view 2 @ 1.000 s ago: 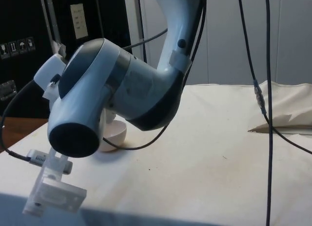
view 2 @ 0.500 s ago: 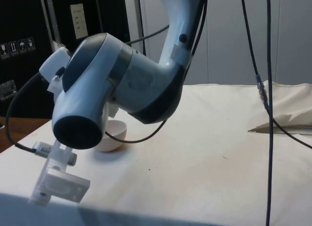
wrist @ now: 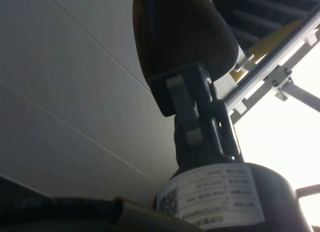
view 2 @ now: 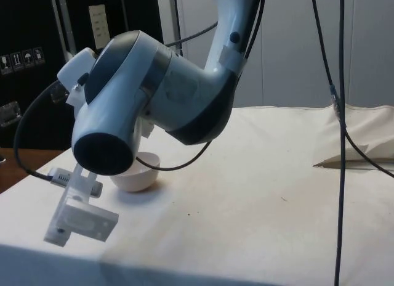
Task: Pour the coffee beans from the cup into the bowl.
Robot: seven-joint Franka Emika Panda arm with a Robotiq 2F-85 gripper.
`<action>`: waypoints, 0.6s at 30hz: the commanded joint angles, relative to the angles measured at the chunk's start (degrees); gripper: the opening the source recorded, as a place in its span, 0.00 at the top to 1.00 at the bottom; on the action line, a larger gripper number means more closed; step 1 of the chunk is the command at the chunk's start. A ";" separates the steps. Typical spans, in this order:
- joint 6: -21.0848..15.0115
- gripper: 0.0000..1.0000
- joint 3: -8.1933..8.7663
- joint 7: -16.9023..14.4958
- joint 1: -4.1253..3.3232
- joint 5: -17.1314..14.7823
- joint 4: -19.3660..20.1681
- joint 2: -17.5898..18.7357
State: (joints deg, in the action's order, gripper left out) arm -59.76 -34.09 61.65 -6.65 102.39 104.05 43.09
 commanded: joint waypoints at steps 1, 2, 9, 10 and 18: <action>0.00 1.00 0.06 0.17 0.40 0.00 0.23 -0.11; -1.09 1.00 -0.11 0.52 1.26 0.00 0.86 -0.63; -2.81 1.00 0.06 1.38 3.21 -0.06 1.03 -1.09; -1.66 1.00 0.34 1.26 2.58 0.00 0.40 -0.52; -4.70 1.00 0.11 2.23 5.39 -0.34 1.72 -2.41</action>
State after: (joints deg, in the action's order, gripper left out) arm -63.37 -33.52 63.71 -1.89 102.33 105.20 41.20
